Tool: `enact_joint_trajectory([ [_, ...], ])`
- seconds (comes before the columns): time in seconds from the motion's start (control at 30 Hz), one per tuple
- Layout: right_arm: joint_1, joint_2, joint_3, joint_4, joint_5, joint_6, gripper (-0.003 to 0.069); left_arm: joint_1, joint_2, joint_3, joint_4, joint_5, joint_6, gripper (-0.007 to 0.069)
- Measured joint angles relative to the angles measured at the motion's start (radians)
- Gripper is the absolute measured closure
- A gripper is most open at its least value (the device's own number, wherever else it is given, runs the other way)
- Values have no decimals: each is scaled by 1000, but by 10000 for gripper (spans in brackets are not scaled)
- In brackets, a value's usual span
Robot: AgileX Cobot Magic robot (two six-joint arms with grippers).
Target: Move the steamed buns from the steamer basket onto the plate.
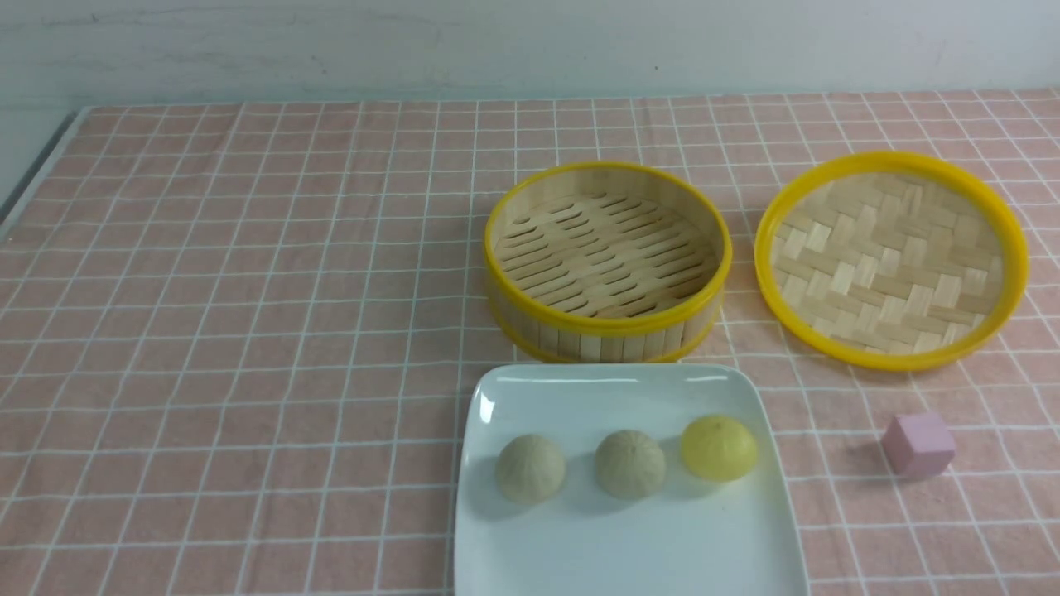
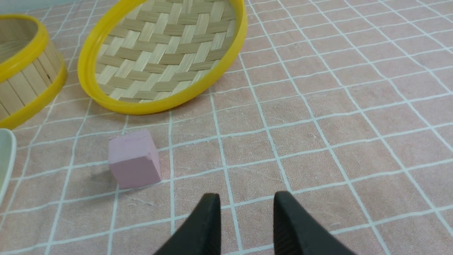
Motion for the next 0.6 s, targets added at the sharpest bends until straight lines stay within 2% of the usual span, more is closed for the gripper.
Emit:
enact_joint_trajectory([
  [0.6,0,0,0,-2,0,0,420,0,0,0,-31,0,0,298],
])
